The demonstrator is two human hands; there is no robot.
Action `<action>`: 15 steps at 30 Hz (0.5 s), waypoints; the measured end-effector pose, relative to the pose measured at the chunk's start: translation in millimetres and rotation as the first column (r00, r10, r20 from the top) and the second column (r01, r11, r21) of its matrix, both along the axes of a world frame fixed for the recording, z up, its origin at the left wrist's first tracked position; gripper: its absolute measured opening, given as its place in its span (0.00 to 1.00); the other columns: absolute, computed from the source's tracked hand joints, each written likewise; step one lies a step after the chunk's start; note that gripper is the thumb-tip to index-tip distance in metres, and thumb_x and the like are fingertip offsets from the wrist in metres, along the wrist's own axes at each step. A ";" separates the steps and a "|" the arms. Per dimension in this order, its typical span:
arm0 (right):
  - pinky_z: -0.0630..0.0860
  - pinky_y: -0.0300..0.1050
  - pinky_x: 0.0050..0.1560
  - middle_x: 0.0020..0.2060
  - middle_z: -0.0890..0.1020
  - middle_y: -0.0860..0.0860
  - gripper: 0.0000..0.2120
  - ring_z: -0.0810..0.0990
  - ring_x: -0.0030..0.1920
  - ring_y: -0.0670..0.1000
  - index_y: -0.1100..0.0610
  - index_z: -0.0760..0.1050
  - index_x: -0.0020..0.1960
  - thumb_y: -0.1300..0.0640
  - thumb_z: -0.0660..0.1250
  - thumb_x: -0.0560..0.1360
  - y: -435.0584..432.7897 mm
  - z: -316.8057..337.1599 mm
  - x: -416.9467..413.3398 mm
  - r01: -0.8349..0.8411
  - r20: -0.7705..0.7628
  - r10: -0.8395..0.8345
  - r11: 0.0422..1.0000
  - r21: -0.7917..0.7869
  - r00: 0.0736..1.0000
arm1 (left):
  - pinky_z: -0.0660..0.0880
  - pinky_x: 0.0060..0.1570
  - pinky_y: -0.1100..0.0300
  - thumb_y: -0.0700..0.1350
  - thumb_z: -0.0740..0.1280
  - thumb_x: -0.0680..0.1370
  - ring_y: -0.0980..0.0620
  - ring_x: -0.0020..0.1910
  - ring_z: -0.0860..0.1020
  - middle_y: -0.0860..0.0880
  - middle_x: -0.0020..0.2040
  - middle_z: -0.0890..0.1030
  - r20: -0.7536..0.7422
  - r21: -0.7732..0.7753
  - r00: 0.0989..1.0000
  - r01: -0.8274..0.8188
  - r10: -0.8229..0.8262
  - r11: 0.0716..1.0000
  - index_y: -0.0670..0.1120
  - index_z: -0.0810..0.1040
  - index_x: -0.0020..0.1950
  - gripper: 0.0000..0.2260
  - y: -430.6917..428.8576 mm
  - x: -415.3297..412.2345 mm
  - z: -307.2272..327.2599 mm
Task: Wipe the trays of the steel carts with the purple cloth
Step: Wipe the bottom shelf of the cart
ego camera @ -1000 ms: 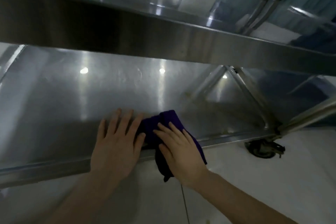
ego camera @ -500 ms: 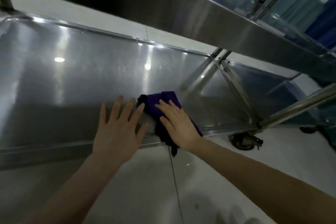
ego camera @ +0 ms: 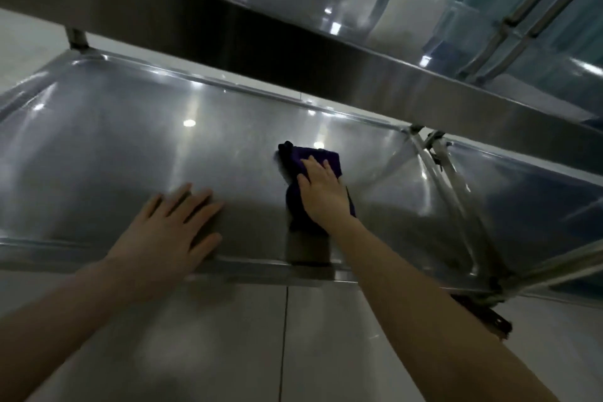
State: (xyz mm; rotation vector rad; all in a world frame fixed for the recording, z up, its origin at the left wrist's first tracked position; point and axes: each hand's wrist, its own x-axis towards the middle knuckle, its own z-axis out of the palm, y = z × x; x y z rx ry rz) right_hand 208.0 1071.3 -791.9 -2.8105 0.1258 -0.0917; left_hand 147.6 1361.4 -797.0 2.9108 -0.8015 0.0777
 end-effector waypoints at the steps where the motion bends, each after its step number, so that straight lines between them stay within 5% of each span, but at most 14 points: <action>1: 0.50 0.56 0.76 0.77 0.59 0.45 0.21 0.52 0.78 0.49 0.47 0.59 0.76 0.48 0.50 0.83 -2.5 -1.4 -15.7 -0.061 0.004 0.060 0.998 0.006 0.998 | 0.66 0.64 0.38 0.64 0.41 0.80 0.39 0.70 0.69 0.46 0.69 0.74 -0.012 0.066 1.000 -0.004 0.005 0.998 0.49 0.75 0.67 0.33 -2.1 1.5 3.8; 4: 0.45 0.50 0.77 0.77 0.57 0.41 0.23 0.48 0.77 0.43 0.45 0.58 0.77 0.44 0.46 0.83 -16.7 -2.0 -101.4 -0.203 -0.011 0.203 0.979 -0.014 0.979 | 0.69 0.62 0.38 0.66 0.46 0.77 0.38 0.65 0.74 0.44 0.62 0.78 -0.044 0.212 0.999 -0.011 0.021 0.977 0.48 0.78 0.62 0.32 -16.1 7.4 23.1; 8: 0.43 0.44 0.76 0.76 0.57 0.39 0.23 0.49 0.77 0.42 0.45 0.61 0.76 0.44 0.45 0.83 -33.7 3.9 -165.3 -0.186 0.013 0.187 0.982 -0.038 0.982 | 0.75 0.53 0.54 0.72 0.44 0.73 0.48 0.52 0.79 0.50 0.53 0.79 -0.075 0.248 0.987 0.153 -0.139 0.957 0.51 0.79 0.57 0.35 -45.3 12.3 52.9; 11: 0.45 0.47 0.77 0.77 0.57 0.41 0.21 0.50 0.78 0.44 0.47 0.61 0.76 0.47 0.48 0.84 -42.3 5.9 -117.5 -0.122 0.003 0.122 0.992 -0.036 0.993 | 0.72 0.59 0.55 0.66 0.48 0.74 0.47 0.58 0.77 0.50 0.60 0.77 -0.048 0.125 0.975 0.219 -0.215 0.968 0.51 0.76 0.62 0.29 -76.1 17.0 66.3; 15: 0.48 0.55 0.76 0.78 0.59 0.46 0.21 0.51 0.78 0.48 0.49 0.60 0.76 0.49 0.49 0.84 -62.7 18.1 -37.6 0.027 -0.025 -0.026 0.999 0.035 0.999 | 0.66 0.67 0.53 0.58 0.58 0.80 0.48 0.68 0.68 0.51 0.71 0.69 -0.139 -0.130 0.983 0.105 -0.123 0.986 0.51 0.66 0.73 0.23 -119.3 1.1 51.9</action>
